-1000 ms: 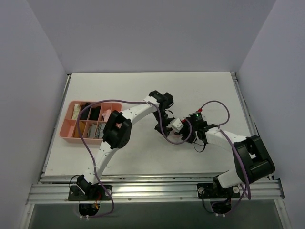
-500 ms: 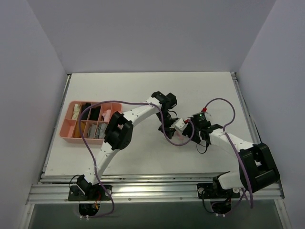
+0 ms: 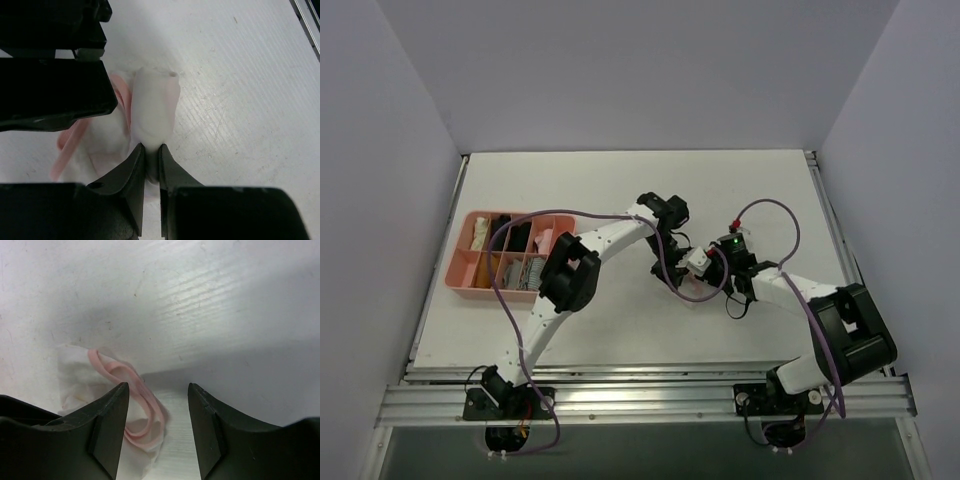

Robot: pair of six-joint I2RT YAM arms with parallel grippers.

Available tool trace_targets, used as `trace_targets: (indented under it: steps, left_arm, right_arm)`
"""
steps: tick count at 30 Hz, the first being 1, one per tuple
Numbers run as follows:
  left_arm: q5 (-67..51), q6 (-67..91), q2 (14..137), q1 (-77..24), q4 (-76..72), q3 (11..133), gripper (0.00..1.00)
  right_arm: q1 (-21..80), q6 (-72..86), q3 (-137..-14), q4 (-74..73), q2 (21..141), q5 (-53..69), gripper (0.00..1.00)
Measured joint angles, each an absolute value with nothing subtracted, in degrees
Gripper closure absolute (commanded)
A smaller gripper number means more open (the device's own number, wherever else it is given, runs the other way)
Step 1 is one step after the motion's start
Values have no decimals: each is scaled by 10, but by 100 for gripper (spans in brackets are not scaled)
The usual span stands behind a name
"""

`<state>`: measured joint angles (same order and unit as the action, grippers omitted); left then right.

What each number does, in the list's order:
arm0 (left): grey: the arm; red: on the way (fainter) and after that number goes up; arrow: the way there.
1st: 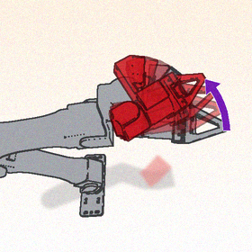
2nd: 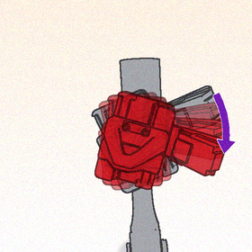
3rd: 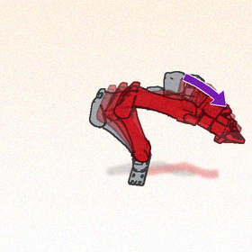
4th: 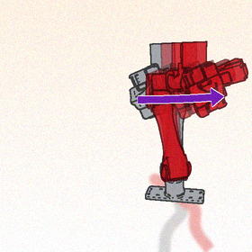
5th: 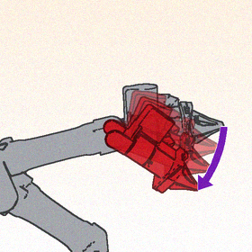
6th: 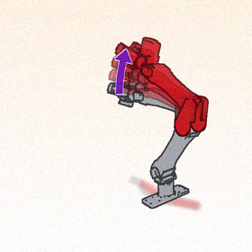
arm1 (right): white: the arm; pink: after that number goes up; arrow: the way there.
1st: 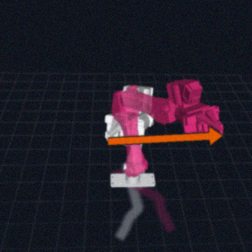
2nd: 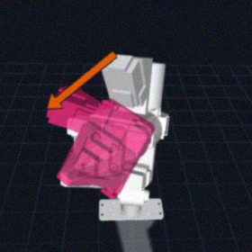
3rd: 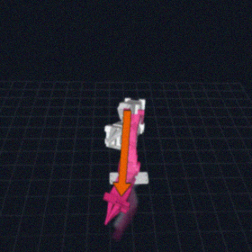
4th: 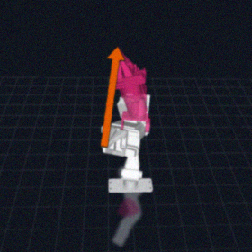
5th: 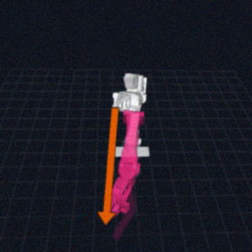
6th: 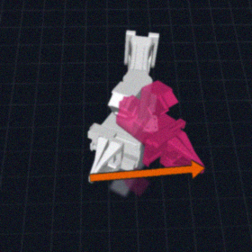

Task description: Roll the underwear

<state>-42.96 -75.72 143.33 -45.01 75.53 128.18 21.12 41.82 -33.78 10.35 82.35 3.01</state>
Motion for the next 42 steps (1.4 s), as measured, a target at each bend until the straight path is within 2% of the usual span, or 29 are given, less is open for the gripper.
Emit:
trace_targets:
  steps: [9,16,24,33,42]
  left_arm:
    - [-441,-728,1425,-430,752,1254,98]
    - [-440,-704,1426,-422,755,1254,98]
    - [-439,-692,1426,-396,771,1252,98]
    - [-438,-667,1428,-378,783,1251,98]
    - [-439,-645,1428,-360,788,1247,98]
  right_arm:
    - [225,333,-396,100,882,-3,51]
    - [225,355,-409,172,925,51,51]
    - [238,375,-466,208,993,41,52]
    - [243,358,-578,108,1054,-24,52]
    - [251,344,-664,6,1106,-150,53]
